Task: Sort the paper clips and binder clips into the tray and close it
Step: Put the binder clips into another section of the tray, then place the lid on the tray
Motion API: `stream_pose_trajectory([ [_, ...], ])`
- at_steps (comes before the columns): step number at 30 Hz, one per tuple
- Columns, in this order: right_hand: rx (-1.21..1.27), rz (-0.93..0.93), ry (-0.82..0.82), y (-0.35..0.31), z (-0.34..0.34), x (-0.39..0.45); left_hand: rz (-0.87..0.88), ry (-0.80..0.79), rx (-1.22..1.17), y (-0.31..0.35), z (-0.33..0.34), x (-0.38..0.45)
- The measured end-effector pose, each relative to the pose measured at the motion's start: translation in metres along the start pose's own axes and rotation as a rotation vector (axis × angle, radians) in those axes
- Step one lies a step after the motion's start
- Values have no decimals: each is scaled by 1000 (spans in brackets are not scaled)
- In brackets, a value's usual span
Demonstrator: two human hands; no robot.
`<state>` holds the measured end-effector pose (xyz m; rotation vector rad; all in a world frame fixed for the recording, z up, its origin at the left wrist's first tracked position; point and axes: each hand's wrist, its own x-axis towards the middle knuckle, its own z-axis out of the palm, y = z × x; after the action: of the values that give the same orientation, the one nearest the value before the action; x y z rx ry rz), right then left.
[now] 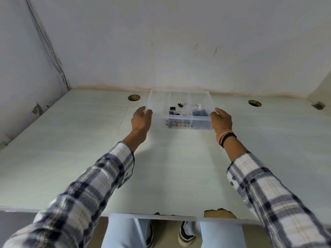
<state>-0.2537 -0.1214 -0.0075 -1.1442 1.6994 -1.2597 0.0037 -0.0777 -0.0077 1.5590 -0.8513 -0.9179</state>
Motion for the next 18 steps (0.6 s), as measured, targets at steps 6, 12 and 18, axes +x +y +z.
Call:
stream_pose_trajectory([
  [6, 40, -38, -46, 17, -24, -61, -13, -32, -71, -24, -38, -50],
  [12, 124, -81, -47, 38, -52, -143, 16, -25, -135, -52, -75, -123],
  [18, 166, -127, -16, 51, -67, -193, 50, 24, -158, -69, -91, -172],
])
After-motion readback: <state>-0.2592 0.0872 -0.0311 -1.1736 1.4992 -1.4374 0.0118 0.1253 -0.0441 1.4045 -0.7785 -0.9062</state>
